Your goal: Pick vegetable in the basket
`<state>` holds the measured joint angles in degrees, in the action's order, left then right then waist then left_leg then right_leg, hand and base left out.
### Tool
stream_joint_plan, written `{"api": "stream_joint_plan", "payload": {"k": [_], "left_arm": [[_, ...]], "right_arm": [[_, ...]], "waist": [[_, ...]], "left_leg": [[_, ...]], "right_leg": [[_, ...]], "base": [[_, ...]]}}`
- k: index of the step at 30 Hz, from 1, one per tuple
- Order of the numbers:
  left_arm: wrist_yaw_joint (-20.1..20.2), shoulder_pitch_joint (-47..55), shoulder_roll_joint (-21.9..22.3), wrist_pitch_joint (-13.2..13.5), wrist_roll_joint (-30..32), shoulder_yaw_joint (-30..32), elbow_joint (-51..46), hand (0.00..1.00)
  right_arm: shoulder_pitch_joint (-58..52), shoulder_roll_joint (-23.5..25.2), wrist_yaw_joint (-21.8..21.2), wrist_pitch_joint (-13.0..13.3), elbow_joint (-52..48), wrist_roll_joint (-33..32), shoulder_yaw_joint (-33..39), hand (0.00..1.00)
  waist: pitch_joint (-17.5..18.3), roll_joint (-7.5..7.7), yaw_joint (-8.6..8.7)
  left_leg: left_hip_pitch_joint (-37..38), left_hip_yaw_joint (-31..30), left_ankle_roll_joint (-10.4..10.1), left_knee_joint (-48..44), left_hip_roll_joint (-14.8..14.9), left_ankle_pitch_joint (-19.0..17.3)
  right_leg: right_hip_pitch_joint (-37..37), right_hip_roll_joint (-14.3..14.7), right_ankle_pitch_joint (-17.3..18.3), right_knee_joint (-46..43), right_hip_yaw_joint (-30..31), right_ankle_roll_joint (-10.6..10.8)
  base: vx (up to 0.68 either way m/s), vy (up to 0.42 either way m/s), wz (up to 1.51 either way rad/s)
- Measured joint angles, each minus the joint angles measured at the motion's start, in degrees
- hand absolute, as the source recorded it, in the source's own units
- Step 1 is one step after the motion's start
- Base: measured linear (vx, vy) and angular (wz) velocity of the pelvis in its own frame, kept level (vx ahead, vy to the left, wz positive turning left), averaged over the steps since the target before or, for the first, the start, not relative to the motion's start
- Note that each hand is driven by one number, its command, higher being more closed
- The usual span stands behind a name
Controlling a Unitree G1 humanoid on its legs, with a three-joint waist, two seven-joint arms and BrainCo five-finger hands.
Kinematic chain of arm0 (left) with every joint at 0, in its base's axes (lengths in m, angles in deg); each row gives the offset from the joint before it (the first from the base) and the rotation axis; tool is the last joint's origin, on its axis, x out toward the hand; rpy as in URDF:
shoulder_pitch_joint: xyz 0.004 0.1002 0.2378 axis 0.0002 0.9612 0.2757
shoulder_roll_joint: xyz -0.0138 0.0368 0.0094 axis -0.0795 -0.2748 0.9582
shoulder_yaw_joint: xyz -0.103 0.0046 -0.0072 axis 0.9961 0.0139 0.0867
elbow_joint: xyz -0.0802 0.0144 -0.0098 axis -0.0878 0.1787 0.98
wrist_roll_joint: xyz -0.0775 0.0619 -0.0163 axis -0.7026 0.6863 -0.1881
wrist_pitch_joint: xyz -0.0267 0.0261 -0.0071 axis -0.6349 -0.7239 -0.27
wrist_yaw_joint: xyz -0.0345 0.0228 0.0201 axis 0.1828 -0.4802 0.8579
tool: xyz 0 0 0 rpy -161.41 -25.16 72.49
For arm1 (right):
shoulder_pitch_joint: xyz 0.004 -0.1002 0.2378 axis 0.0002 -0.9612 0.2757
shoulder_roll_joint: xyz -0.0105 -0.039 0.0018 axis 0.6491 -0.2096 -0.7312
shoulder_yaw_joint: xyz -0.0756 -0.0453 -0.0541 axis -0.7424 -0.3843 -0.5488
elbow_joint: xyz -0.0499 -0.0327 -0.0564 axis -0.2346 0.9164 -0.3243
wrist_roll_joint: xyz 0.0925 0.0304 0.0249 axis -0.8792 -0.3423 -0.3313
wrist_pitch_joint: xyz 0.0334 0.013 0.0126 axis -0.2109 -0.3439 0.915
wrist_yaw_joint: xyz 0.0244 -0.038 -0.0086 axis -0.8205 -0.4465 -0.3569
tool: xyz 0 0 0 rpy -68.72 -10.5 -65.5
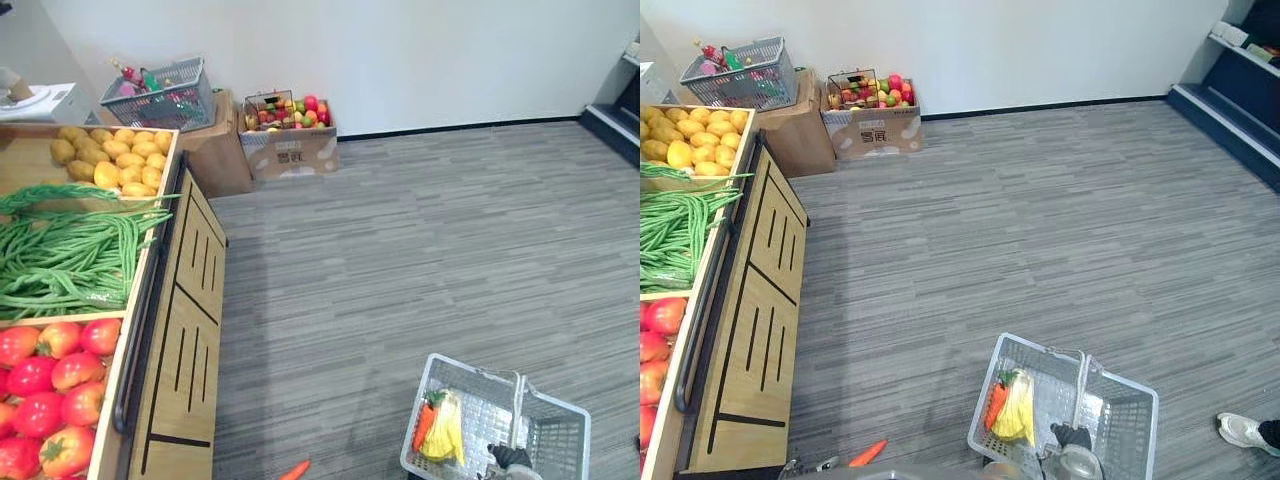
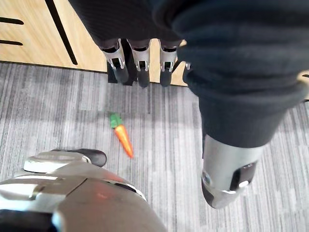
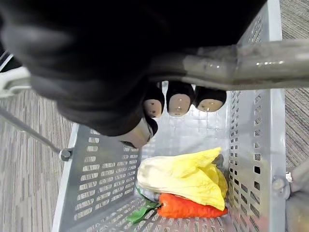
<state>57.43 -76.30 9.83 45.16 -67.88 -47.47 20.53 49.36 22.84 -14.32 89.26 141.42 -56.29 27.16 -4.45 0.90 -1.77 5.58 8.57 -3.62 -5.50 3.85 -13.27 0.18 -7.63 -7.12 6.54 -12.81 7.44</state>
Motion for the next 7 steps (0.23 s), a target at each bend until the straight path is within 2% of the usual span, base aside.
{"api": "stream_joint_plan", "payload": {"k": [7], "left_arm": [[0.32, -0.1, -0.58, -0.01, -0.13, -0.22, 0.68, 0.0]], "right_arm": [[-0.33, 0.0, -0.29, 0.2, 1.27, -0.16, -0.22, 1.0]], "waist": [[0.68, 0.66, 0.02]], "left_leg": [[0.84, -0.19, 0.18, 0.23, -1.01, 0.01]], "right_leg": [[-0.73, -0.94, 0.01, 0.0, -0.83, 0.01]], "base": [[-0.01, 0.01, 0.0]]}}
